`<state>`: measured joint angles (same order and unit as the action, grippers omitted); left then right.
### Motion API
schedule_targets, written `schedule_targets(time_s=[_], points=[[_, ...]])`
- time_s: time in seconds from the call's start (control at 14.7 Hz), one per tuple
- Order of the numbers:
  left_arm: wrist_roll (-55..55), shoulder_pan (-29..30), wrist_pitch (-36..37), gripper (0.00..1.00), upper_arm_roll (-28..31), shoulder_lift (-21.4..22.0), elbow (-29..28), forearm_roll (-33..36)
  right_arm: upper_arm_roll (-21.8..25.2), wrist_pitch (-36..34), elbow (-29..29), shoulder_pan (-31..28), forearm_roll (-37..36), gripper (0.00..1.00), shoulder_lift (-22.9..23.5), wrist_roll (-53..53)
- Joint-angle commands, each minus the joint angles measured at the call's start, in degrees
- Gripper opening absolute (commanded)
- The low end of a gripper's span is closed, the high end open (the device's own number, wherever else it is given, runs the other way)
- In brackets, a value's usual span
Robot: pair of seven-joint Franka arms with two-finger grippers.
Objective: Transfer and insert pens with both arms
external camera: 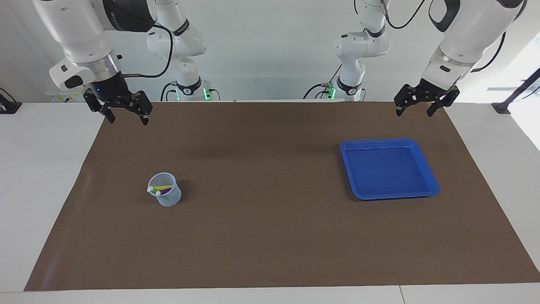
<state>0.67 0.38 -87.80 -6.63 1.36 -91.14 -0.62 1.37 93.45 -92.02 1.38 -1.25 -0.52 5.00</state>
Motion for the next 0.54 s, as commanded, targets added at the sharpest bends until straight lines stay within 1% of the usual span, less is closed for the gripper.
schedule_targets(time_s=[0.0,0.47], points=[[0.38,0.06,1.05,1.00,0.30,0.40,0.35,-0.26,-0.49,0.23,-1.23,-0.42,0.19,1.00,-1.15,-1.30],[0.38,0.06,1.05,1.00,0.30,0.40,0.35,-0.26,-0.49,-0.11,-1.40,-0.42,1.16,1.00,-1.24,-1.30]])
